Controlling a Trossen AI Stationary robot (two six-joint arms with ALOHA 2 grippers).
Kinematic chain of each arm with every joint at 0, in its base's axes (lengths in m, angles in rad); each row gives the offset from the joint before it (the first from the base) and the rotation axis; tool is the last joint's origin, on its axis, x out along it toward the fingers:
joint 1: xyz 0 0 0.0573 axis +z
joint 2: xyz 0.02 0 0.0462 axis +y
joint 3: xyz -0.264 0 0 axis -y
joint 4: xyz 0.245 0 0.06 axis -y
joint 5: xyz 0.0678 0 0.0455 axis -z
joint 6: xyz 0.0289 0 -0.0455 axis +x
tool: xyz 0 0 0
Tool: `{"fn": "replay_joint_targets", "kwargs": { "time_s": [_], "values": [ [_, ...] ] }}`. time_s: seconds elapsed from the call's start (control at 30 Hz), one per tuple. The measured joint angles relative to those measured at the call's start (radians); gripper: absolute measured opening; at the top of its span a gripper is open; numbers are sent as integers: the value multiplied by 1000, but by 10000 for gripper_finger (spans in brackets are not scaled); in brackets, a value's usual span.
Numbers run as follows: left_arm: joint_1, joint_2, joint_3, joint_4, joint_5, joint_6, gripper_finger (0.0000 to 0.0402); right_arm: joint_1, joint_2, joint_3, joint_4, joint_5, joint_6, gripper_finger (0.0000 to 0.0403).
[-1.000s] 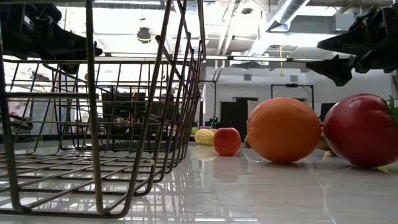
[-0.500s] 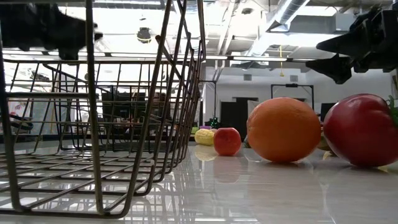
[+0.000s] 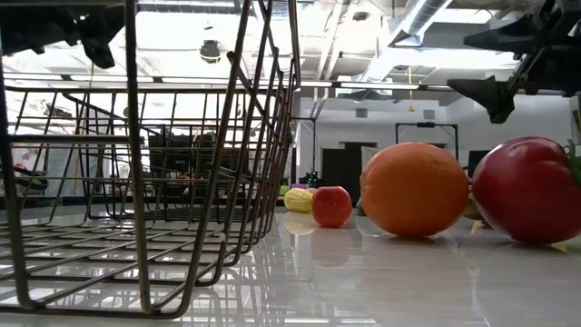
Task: Sort produce into baskets
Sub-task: Put the bottom red pepper into the black wire basket
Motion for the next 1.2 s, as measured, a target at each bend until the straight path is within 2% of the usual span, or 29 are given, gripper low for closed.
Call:
{"fn": "replay_joint_targets", "kwargs": {
  "time_s": [0.1, 0.2, 0.4, 0.53, 0.7, 0.9, 1.03, 1.2],
  "values": [
    [0, 0, 0, 38, 9, 12, 137, 0, 0, 1, 11, 27, -1, 368],
    [0, 0, 5, 60, 8, 40, 137, 0, 0, 2, 25, 99, -2, 368],
    [0, 0, 38, 60, -39, 81, 137, 0, 0, 3, 25, 217, -2, 368],
    [0, 0, 45, 64, -5, 104, 137, 0, 0, 3, -7, 256, 0, 368],
    [0, 0, 45, 70, -2, 90, 137, 0, 0, 4, -29, 238, 17, 368],
    [0, 0, 45, 68, 48, 83, 137, -1, 6, 4, -22, 189, -10, 368],
    [0, 0, 45, 64, 122, 140, 137, -26, 17, 12, 4, 106, -29, 366],
    [0, 0, 43, 41, 139, 198, 137, -78, 98, 54, -103, 100, -10, 342]
  ]
}}
